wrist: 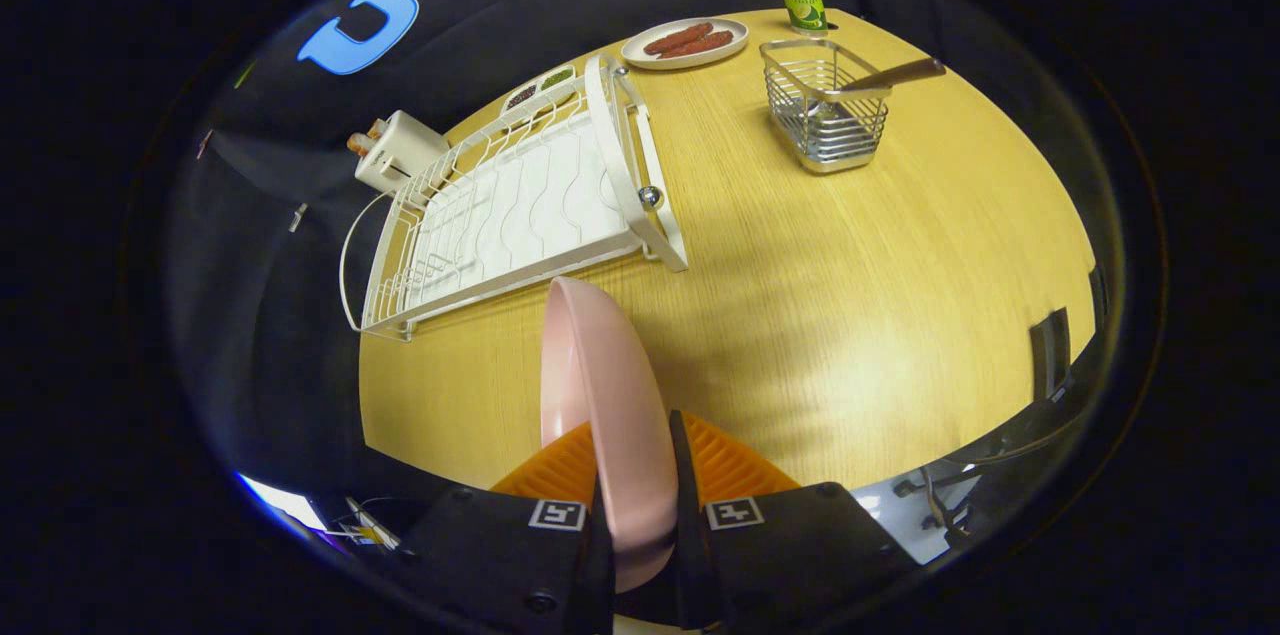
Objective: Take the plate from the dish rack, then take the spoon from the basket and place it into the plate.
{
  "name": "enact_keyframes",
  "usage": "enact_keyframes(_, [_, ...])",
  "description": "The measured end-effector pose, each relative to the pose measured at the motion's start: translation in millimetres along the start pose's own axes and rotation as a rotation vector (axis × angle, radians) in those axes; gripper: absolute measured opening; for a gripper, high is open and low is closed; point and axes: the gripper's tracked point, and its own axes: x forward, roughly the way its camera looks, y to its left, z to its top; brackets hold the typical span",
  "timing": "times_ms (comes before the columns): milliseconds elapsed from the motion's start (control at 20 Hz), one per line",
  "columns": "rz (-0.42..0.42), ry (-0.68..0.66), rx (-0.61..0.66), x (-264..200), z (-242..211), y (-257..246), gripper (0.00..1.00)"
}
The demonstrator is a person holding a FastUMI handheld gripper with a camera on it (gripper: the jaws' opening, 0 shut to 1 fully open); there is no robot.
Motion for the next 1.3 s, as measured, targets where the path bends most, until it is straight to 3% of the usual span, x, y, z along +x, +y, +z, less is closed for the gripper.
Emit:
enact_keyframes(300, [0.106,0.022,0.122,30,-3,15,0.29])
enact_keyframes(650, [0.008,0.011,0.065,37,2,-2,0.40])
enact_keyframes(800, [-0.085,-0.009,-0.023,35,4,-22,0.57])
enact_keyframes(850, [-0.098,-0.021,-0.040,33,8,-25,0.58])
enact_keyframes(900, [-0.098,-0.034,-0.045,32,10,-25,0.74])
enact_keyframes(1000, [-0.100,-0.059,-0.049,24,17,-27,0.90])
enact_keyframes(1100, [-0.102,-0.108,-0.074,11,28,-30,0.97])
enact_keyframes(1300, [-0.100,-0.238,-0.151,-30,61,-37,0.97])
